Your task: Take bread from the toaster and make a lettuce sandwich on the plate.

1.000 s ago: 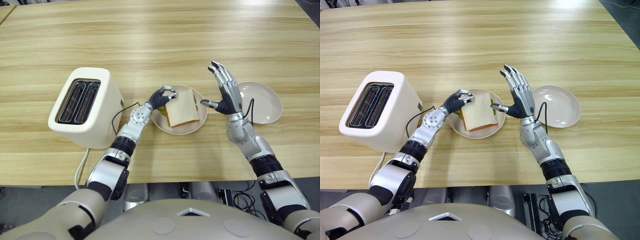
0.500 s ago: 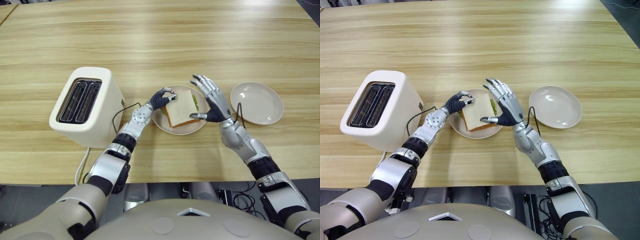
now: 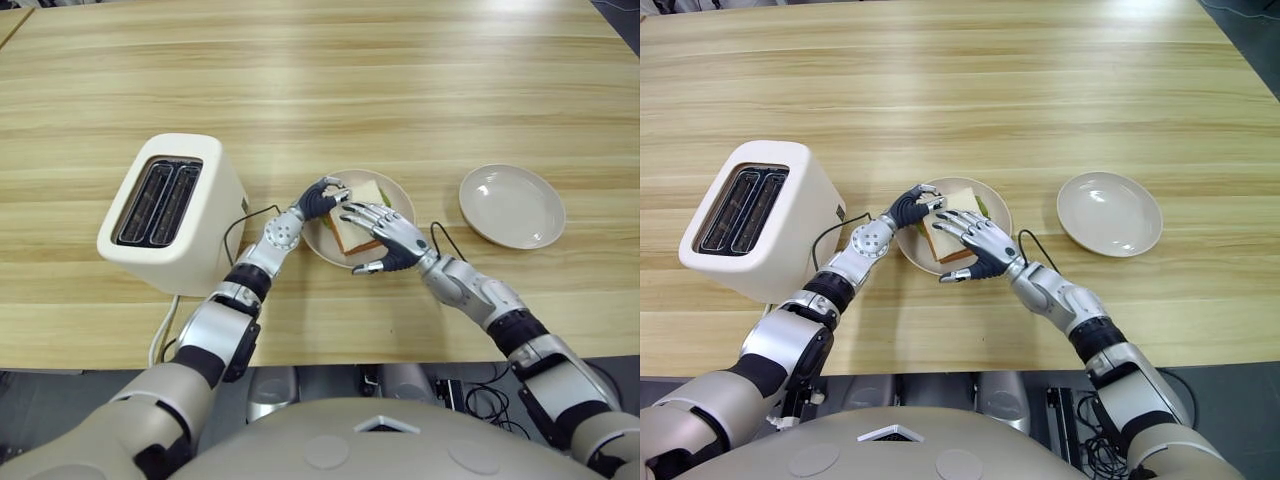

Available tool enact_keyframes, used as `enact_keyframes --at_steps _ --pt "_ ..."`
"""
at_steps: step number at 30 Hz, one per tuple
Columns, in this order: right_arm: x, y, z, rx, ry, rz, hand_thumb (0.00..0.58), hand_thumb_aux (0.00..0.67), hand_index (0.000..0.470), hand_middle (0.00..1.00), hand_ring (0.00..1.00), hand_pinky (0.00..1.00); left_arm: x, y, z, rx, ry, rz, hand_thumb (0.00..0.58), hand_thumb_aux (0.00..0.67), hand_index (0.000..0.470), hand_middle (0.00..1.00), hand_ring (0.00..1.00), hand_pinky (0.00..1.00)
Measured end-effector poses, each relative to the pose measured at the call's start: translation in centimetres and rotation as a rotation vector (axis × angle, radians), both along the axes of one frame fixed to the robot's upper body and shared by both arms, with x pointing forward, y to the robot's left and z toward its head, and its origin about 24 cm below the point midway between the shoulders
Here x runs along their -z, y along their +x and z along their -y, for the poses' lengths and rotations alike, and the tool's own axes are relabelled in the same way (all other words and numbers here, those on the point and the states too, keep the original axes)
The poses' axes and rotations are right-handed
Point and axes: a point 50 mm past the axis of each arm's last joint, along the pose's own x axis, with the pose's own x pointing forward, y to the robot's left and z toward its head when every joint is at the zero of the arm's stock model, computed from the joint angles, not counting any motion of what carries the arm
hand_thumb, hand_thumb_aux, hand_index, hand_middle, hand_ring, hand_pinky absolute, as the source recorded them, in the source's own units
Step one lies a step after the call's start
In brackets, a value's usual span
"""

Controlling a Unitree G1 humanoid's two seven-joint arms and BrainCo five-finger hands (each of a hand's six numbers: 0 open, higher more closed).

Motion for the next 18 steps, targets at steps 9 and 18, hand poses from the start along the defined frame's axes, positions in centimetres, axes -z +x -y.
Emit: enact_keyframes --at_steps 9,18 --pt "0.1 0.8 -0.5 -0.021 -0.066 -0.050 0.000 0.000 0.000 0.00 0.00 0.00 0.2 0.1 -0.3 -0.029 0.048 0.013 0.190 0.121 0.083 1.00 1.00 1.00" --pt "-0.8 1.6 0.1 0.047 -0.032 -0.055 0.000 0.000 0.000 0.00 0.00 0.00 -3.9 0.6 -1.1 -0.029 0.125 0.324 0.000 0.000 0.000 0.00 0.00 0.00"
